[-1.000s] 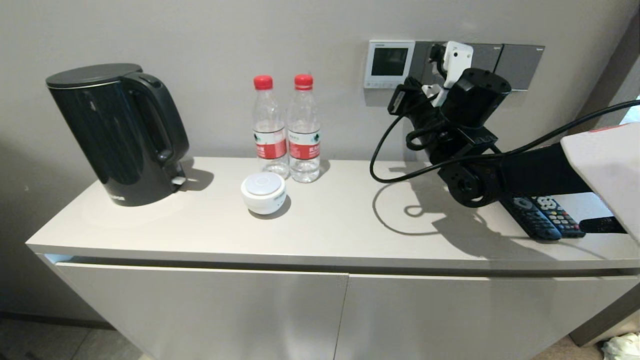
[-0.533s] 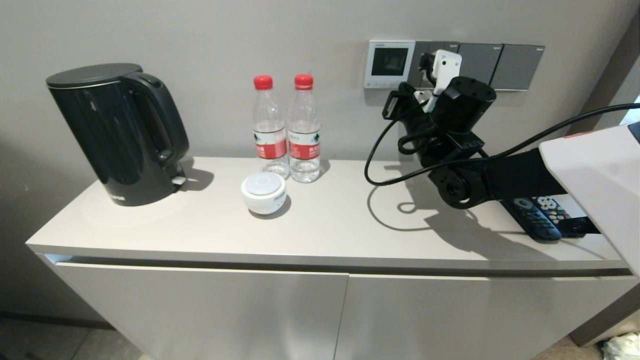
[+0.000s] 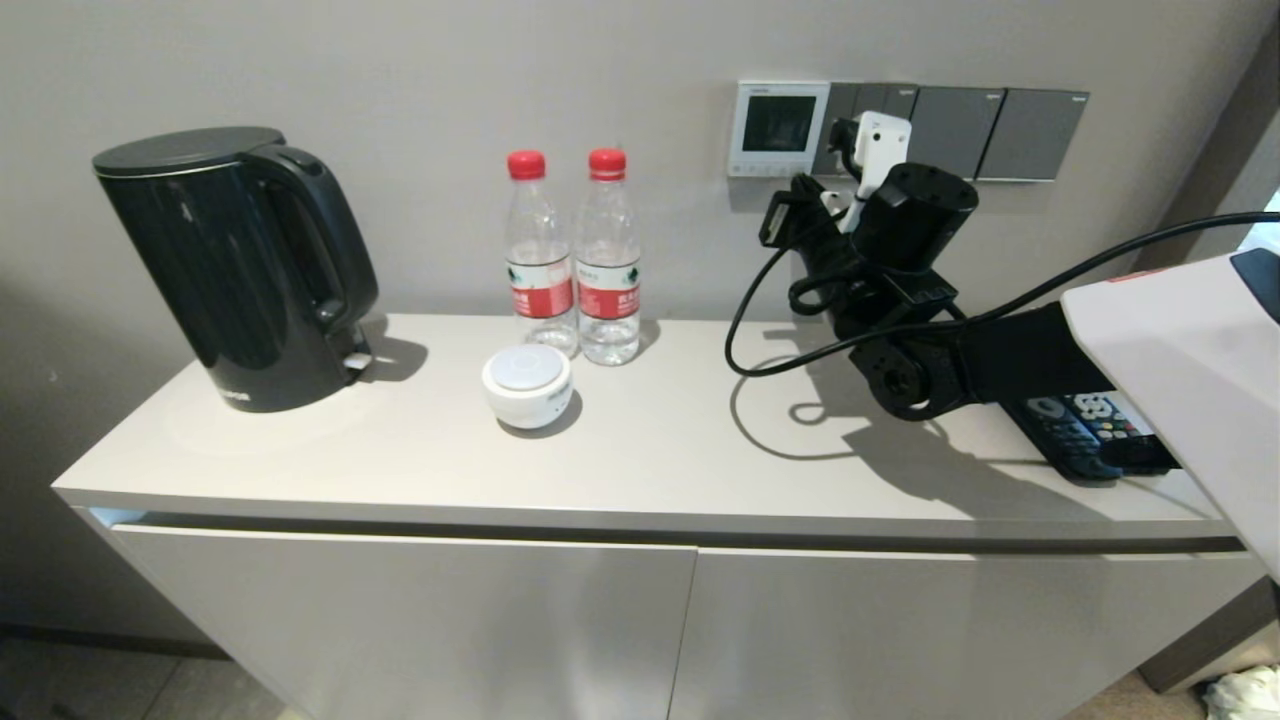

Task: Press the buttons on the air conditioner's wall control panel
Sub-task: Turn on the central air conditioner

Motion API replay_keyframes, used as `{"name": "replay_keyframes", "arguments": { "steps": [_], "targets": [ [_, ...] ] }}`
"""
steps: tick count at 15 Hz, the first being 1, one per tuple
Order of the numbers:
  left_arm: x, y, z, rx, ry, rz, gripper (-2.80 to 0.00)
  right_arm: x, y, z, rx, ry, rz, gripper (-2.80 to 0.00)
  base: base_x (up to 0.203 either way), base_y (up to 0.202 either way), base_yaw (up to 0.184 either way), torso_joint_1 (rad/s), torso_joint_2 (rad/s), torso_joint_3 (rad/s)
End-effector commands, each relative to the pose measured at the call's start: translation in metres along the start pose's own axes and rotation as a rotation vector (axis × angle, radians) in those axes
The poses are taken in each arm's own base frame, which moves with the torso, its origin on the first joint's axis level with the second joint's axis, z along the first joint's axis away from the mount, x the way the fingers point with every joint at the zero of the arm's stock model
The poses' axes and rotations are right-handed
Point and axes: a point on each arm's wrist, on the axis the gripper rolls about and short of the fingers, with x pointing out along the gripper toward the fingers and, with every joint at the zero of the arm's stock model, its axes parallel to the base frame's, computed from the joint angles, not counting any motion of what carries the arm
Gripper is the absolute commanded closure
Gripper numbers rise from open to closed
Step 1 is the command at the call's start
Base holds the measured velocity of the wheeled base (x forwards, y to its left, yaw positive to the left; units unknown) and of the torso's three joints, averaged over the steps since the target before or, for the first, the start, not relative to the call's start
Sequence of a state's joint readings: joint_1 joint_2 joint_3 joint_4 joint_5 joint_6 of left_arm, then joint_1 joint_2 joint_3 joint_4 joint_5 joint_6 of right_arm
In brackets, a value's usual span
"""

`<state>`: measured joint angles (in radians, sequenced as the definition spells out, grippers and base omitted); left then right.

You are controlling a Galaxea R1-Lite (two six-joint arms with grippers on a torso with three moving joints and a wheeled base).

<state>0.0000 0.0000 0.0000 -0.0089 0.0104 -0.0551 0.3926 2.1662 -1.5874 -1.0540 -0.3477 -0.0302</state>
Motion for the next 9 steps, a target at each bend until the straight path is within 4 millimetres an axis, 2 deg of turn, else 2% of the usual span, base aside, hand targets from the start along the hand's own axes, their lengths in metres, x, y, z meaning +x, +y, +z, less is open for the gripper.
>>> {"name": "replay_keyframes", "arguments": {
  "steps": [1, 9],
  "targets": [
    [0.0000, 0.0000, 0.0000, 0.000, 0.000, 0.000, 0.00, -0.0003, -0.0001, 0.0019, 0.002, -0.007, -0.002, 0.00, 0.000, 0.000, 0.000, 0.000, 0.00, 0.000],
    [0.0000, 0.0000, 0.0000, -0.001, 0.000, 0.000, 0.00, -0.0003, -0.0010, 0.0057, 0.004, -0.013, -0.004, 0.00, 0.000, 0.000, 0.000, 0.000, 0.00, 0.000]
  ]
}}
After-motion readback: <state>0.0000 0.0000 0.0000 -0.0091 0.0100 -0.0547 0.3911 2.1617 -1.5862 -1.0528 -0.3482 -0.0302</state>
